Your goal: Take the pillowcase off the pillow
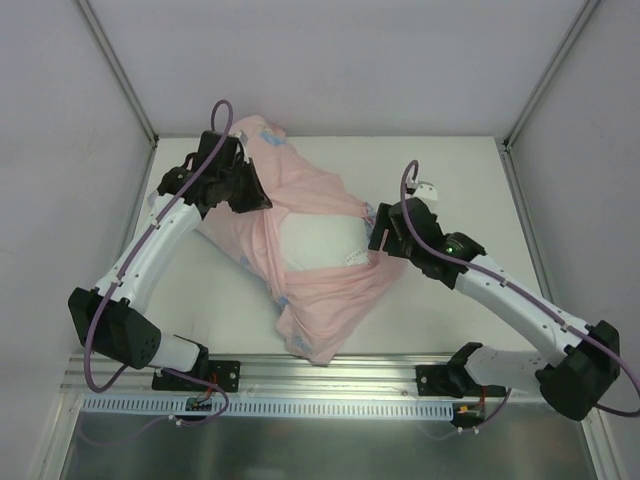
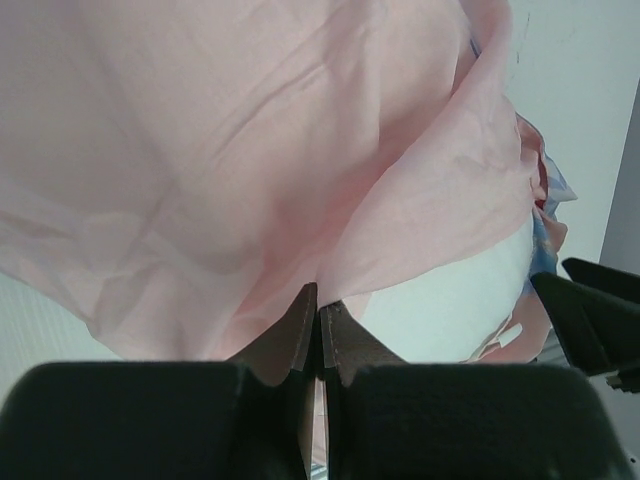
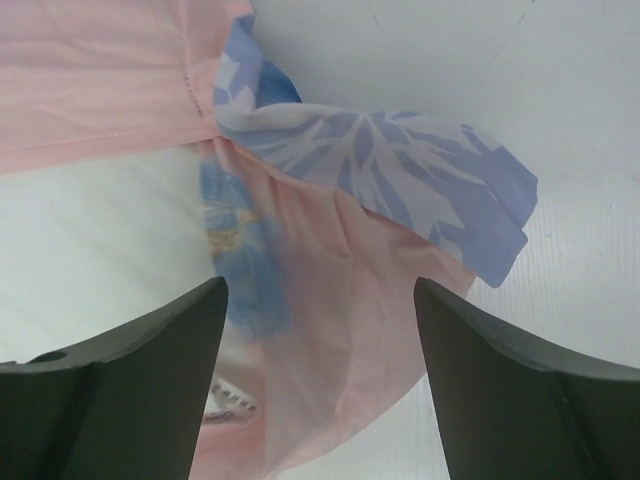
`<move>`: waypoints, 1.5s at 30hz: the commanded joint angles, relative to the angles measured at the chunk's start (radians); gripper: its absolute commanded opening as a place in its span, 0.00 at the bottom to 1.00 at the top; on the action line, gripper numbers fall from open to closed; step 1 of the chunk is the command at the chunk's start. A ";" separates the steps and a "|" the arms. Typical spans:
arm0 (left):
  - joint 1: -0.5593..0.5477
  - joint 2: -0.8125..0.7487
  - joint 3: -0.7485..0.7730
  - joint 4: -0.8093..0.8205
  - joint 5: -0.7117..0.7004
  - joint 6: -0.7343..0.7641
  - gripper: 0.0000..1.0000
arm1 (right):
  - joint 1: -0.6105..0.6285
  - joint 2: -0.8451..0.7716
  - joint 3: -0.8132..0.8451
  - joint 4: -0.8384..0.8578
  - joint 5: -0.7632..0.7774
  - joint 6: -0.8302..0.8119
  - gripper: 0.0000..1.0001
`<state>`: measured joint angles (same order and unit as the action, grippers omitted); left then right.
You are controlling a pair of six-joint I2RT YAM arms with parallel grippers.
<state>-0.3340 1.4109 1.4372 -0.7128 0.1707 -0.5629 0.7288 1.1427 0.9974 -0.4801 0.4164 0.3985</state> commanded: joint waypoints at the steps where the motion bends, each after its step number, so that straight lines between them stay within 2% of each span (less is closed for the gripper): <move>1: -0.011 -0.049 -0.020 0.041 -0.008 0.000 0.00 | -0.045 0.052 -0.008 0.027 -0.089 -0.023 0.79; 6: -0.013 -0.059 -0.043 0.041 -0.017 0.006 0.00 | -0.077 0.080 -0.075 0.060 -0.093 -0.026 0.79; 9: -0.013 -0.075 -0.052 0.041 -0.033 0.008 0.00 | -0.149 0.072 -0.135 0.044 -0.087 -0.017 0.60; 10: -0.013 -0.079 -0.055 0.042 -0.040 0.011 0.00 | -0.170 0.063 -0.155 0.040 -0.087 -0.010 0.38; 13: -0.011 -0.102 -0.067 0.039 -0.076 0.020 0.00 | -0.229 0.013 -0.235 0.040 -0.088 0.016 0.01; 20: 0.007 -0.159 -0.058 0.039 -0.111 0.021 0.00 | -0.253 -0.050 -0.350 0.066 -0.082 0.091 0.01; 24: 0.010 -0.165 0.000 0.023 -0.071 0.087 0.00 | -0.249 -0.174 -0.450 0.260 -0.207 0.126 0.01; 25: 0.009 -0.161 0.018 0.015 -0.050 0.110 0.13 | -0.246 -0.199 -0.465 0.285 -0.227 0.129 0.01; 26: -0.014 -0.156 0.050 0.004 -0.043 0.122 0.34 | -0.235 -0.231 -0.474 0.302 -0.234 0.134 0.01; 27: -0.039 -0.156 0.064 0.000 -0.063 0.138 0.65 | -0.232 -0.239 -0.470 0.313 -0.251 0.135 0.01; 28: -0.119 -0.152 0.093 -0.008 -0.145 0.167 0.86 | -0.223 -0.244 -0.456 0.319 -0.263 0.126 0.01; 29: -0.169 -0.145 0.113 -0.031 -0.201 0.181 0.93 | -0.217 -0.244 -0.448 0.330 -0.278 0.126 0.01; 31: -0.267 -0.104 0.179 -0.060 -0.299 0.205 0.95 | -0.204 -0.239 -0.439 0.345 -0.295 0.126 0.01; 33: -0.408 -0.064 0.221 -0.095 -0.411 0.205 0.92 | -0.197 -0.241 -0.434 0.363 -0.303 0.132 0.01; 34: -0.459 -0.012 0.254 -0.102 -0.433 0.210 0.90 | -0.193 -0.244 -0.436 0.370 -0.307 0.140 0.01; 35: -0.556 0.026 0.279 -0.108 -0.482 0.219 0.90 | -0.193 -0.250 -0.439 0.376 -0.311 0.145 0.01; 37: -0.634 0.147 0.362 -0.155 -0.540 0.222 0.89 | -0.192 -0.259 -0.442 0.374 -0.309 0.151 0.01; 39: -0.678 0.227 0.408 -0.191 -0.568 0.207 0.89 | -0.192 -0.279 -0.445 0.359 -0.297 0.154 0.01; 45: -0.697 0.456 0.546 -0.255 -0.631 0.161 0.91 | -0.193 -0.374 -0.479 0.318 -0.260 0.166 0.01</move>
<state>-1.0336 1.8221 1.9030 -0.8654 -0.3565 -0.3782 0.5293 0.8246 0.5304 -0.1612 0.1379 0.5415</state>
